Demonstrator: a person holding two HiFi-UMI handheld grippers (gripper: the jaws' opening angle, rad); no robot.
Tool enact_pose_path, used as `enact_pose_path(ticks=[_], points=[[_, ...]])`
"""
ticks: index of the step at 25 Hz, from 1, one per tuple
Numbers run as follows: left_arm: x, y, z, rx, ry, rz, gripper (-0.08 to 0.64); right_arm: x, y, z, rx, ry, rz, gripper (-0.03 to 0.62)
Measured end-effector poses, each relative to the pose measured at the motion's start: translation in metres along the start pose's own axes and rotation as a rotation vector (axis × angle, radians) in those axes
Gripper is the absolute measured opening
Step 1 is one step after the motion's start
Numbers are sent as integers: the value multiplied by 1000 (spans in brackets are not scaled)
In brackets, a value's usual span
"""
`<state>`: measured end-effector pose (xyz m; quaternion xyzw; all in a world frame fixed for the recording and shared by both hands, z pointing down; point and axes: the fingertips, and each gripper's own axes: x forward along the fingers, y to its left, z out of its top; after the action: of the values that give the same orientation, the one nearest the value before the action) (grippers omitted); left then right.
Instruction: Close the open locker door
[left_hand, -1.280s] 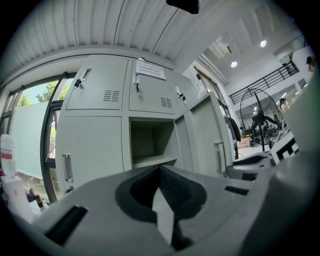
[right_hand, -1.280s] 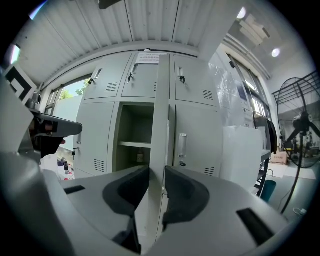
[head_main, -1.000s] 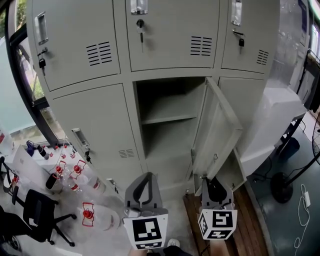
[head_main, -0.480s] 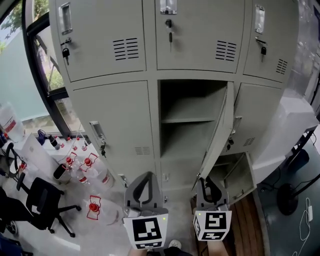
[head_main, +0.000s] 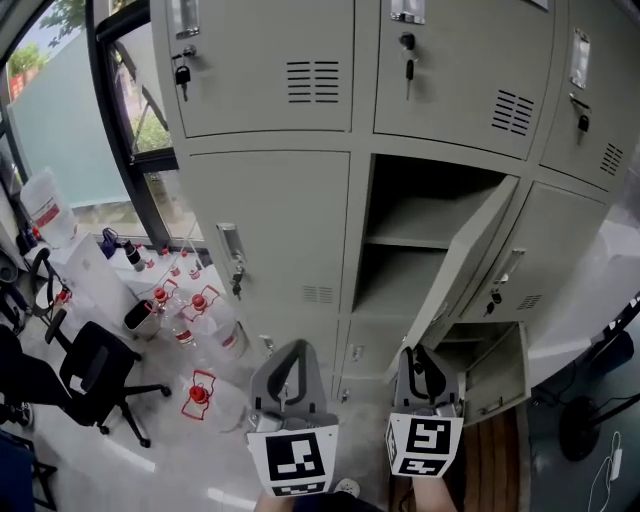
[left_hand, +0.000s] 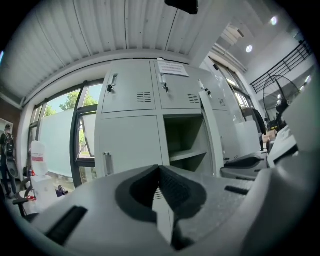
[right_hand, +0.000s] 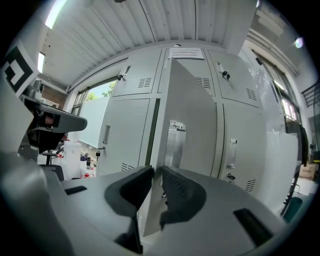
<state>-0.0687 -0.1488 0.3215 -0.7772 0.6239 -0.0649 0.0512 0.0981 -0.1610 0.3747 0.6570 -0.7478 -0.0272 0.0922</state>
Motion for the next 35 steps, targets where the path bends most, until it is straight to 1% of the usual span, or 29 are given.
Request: enact_pose_path(ticks=[3,7,9,15,19,23,26,30,35], points=[[3,7,-1,-21,9,19,2,7,5,2,-15,-7,-7,77],[9,16,-3,-12,8,26,2,15,11,3,-23,-12,-15,77],[13,20,-4,-5,5,22,2,19,14,4,-20,-17,-21,77],[34,35,-4,-24,3,12,2,33,21,7,-7,-29,-66,80],[48,42,-3,-31,-3,2,2,43,25,8,-1,-36,-74,83],[61,46,-4,-20,-5,-16,2,56,27,11,6,-35,-82,104],[71,49,-4,-2,-11,-29,2,66,25,11,28,-34,-71,154],[82,50,-3,-33,-8,-34,2,81,29,14,29,-31,-35,158],[95,54,-4,-33,-3,-40,2,98,34,17,31,-26,-18,137]])
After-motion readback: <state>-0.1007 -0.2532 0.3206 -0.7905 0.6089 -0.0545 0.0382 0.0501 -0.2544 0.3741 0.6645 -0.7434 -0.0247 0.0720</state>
